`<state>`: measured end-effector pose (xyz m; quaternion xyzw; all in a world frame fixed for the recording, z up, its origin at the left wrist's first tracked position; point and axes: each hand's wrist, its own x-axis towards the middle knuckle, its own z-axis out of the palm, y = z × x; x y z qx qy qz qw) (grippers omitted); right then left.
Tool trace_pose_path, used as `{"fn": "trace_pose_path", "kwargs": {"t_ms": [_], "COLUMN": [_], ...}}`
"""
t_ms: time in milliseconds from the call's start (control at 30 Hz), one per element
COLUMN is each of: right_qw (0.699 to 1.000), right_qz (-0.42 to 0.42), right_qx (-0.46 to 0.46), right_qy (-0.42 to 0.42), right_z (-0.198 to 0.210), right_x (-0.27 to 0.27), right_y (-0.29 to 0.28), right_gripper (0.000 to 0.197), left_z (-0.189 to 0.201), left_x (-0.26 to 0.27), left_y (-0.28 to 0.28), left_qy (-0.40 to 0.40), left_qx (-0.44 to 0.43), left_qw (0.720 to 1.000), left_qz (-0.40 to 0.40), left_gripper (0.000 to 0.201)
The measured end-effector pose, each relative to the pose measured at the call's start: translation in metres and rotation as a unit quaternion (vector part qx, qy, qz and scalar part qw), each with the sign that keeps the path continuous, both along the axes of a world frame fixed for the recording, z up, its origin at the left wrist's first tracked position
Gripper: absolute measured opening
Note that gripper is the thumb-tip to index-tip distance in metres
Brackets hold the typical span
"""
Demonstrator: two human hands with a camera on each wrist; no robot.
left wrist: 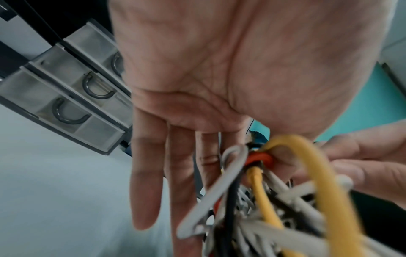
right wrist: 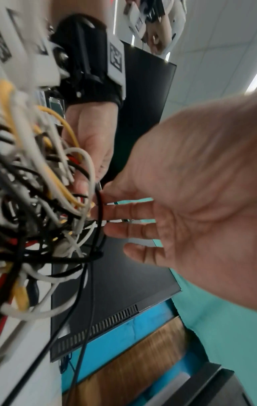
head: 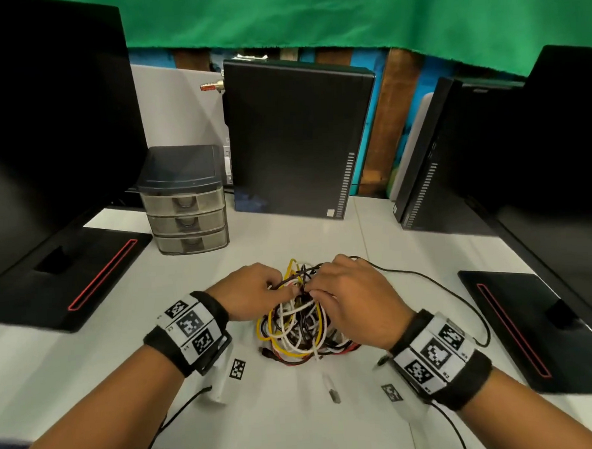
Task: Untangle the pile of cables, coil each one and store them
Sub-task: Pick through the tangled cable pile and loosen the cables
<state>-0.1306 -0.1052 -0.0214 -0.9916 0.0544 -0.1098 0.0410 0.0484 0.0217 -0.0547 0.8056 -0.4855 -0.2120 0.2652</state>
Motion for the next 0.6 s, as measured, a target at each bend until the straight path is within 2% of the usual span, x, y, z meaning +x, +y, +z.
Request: {"fn": "trace_pose_path", "kwargs": {"t_ms": [100,200,267,367,467,533,600], "right_qw": [0.997,0.996,0.996,0.988,0.988,0.989,0.988], "right_qz": [0.005,-0.025,-0.061,-0.105,-0.071,-0.024,-0.002], "right_qx": [-0.028,-0.039,-0.055,-0.088,0.021,0.112,0.15], "right_qy": [0.067,0.075,0.042,-0.07,-0.135,-0.09,-0.024], "right_z": [0.011,0.018,0.024,0.026,0.028,0.036,0.046], "right_x": [-0.002,-0.002,-0.001,0.0,0.0,-0.001,0.0], "right_y": [-0.003,-0.009,-0.014,-0.017,-0.011,-0.005,-0.001], "right_gripper": [0.024,0.018,0.014,0.008,0.009,0.006,0.004], "left_z": [-0.002,0.004,0.011,0.018,0.021,0.022,0.023], "left_x": [0.001,-0.003,-0.009,-0.013,-0.008,-0.001,0.005], "left_y": [-0.001,-0.005,-0.009,-0.015,-0.014,-0.008,-0.003], "left_qy": [-0.008,-0.017,-0.017,-0.003,0.003,-0.011,-0.012], "left_qx": [-0.013,-0.04,-0.063,-0.066,-0.039,-0.024,-0.019], "left_qw": [1.0,0.997,0.994,0.988,0.981,0.975,0.97], "left_qz": [0.009,0.056,0.09,0.14,0.191,0.221,0.242], "left_gripper": [0.046,0.044,0.048,0.055,0.055,0.053,0.053]}}
